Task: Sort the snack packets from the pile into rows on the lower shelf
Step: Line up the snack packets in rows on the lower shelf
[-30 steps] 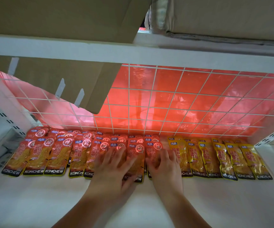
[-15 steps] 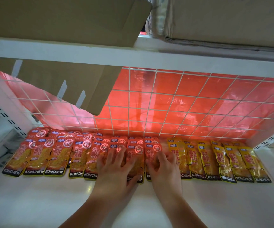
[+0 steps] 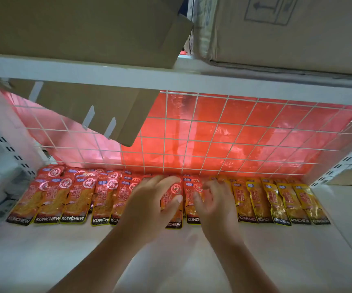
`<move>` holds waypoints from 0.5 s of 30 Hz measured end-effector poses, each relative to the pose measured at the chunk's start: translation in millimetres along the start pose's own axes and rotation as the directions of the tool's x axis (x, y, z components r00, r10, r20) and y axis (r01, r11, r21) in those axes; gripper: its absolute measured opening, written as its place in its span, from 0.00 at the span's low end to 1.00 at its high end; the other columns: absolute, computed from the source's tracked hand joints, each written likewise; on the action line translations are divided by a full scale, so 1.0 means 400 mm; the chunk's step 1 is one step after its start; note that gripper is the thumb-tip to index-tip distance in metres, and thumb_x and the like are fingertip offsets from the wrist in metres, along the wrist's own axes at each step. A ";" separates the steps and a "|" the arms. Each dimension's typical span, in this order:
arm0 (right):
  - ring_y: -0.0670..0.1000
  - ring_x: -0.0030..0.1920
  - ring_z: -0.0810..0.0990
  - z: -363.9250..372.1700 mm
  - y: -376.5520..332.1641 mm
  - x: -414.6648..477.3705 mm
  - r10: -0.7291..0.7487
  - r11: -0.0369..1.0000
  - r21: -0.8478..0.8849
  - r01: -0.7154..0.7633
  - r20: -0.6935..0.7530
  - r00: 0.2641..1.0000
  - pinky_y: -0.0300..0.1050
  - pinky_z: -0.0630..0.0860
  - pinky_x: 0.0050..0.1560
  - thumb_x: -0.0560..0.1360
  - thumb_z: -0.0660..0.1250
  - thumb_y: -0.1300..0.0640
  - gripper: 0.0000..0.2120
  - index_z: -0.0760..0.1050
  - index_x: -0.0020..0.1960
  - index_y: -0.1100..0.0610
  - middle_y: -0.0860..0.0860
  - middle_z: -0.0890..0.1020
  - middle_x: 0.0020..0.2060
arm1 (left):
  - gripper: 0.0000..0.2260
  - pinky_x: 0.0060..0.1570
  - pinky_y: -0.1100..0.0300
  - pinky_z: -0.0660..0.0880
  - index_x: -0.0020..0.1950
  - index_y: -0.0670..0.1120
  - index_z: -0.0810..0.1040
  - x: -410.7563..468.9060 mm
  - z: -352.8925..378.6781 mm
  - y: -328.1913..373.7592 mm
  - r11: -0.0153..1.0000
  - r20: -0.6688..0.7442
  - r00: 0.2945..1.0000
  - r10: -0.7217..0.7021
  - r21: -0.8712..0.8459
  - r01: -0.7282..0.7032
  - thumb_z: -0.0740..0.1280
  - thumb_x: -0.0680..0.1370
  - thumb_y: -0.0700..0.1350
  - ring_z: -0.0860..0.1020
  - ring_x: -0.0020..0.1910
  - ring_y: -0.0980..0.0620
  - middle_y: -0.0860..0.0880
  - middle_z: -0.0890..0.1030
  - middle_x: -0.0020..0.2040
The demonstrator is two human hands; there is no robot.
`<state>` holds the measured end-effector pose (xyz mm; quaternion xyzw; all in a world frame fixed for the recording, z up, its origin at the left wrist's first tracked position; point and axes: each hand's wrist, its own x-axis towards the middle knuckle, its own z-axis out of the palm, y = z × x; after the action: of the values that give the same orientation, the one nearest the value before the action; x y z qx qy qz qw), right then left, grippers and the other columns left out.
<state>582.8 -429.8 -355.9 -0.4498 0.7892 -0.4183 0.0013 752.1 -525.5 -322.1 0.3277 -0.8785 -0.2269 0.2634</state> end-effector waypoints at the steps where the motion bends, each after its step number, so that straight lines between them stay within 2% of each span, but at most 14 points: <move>1: 0.49 0.49 0.75 -0.025 -0.023 0.010 -0.032 0.999 0.029 0.032 -0.002 1.000 0.47 0.74 0.50 0.76 0.70 0.50 0.09 0.78 0.52 0.54 0.46 0.76 0.46 | 0.21 0.62 0.56 0.73 0.69 0.54 0.79 0.012 -0.021 0.015 0.998 -0.025 0.999 0.028 -0.051 -0.029 0.63 0.79 0.59 0.77 0.62 0.56 0.58 0.81 0.63; 5: 0.40 0.50 0.77 -0.142 -0.121 0.044 -0.126 0.984 0.125 0.129 -0.034 0.992 0.30 0.70 0.48 0.74 0.69 0.48 0.07 0.77 0.51 0.47 0.38 0.77 0.47 | 0.17 0.60 0.66 0.72 0.65 0.56 0.80 0.050 -0.098 0.076 0.969 -0.107 0.988 0.113 -0.208 -0.133 0.64 0.78 0.59 0.77 0.60 0.64 0.63 0.82 0.58; 7: 0.38 0.52 0.77 -0.221 -0.167 0.056 -0.173 0.975 0.131 0.181 -0.075 0.982 0.27 0.69 0.48 0.74 0.67 0.46 0.08 0.76 0.53 0.43 0.35 0.77 0.49 | 0.15 0.58 0.67 0.72 0.62 0.57 0.81 0.075 -0.135 0.127 0.948 -0.128 0.975 0.181 -0.242 -0.207 0.64 0.78 0.58 0.78 0.58 0.64 0.63 0.82 0.55; 9: 0.40 0.54 0.79 -0.320 -0.210 0.067 -0.214 0.962 0.147 0.229 -0.112 0.970 0.31 0.73 0.51 0.74 0.66 0.45 0.09 0.77 0.55 0.41 0.36 0.79 0.50 | 0.13 0.55 0.67 0.72 0.60 0.56 0.82 0.102 -0.174 0.199 0.920 -0.150 0.952 0.266 -0.254 -0.298 0.66 0.78 0.55 0.78 0.54 0.64 0.62 0.82 0.52; 12: 0.46 0.58 0.81 -0.499 -0.275 0.080 -0.253 0.943 0.189 0.275 -0.128 0.959 0.45 0.79 0.55 0.75 0.67 0.43 0.10 0.77 0.56 0.37 0.35 0.81 0.53 | 0.11 0.47 0.73 0.71 0.59 0.57 0.82 0.140 -0.238 0.329 0.864 -0.210 0.900 0.383 -0.263 -0.429 0.68 0.78 0.52 0.77 0.52 0.68 0.63 0.82 0.50; 15: 0.45 0.56 0.83 -0.703 -0.328 0.069 -0.279 0.940 0.140 0.311 -0.208 0.937 0.47 0.78 0.55 0.74 0.68 0.41 0.11 0.78 0.56 0.37 0.37 0.84 0.52 | 0.11 0.48 0.75 0.69 0.59 0.61 0.80 0.167 -0.304 0.488 0.777 -0.261 0.835 0.484 -0.310 -0.547 0.66 0.77 0.55 0.77 0.51 0.68 0.66 0.81 0.50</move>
<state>553.1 -296.2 -76.0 -0.5208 0.6704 -0.5196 -0.0968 694.1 -466.3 -97.5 0.0356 -0.8499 -0.2800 0.4450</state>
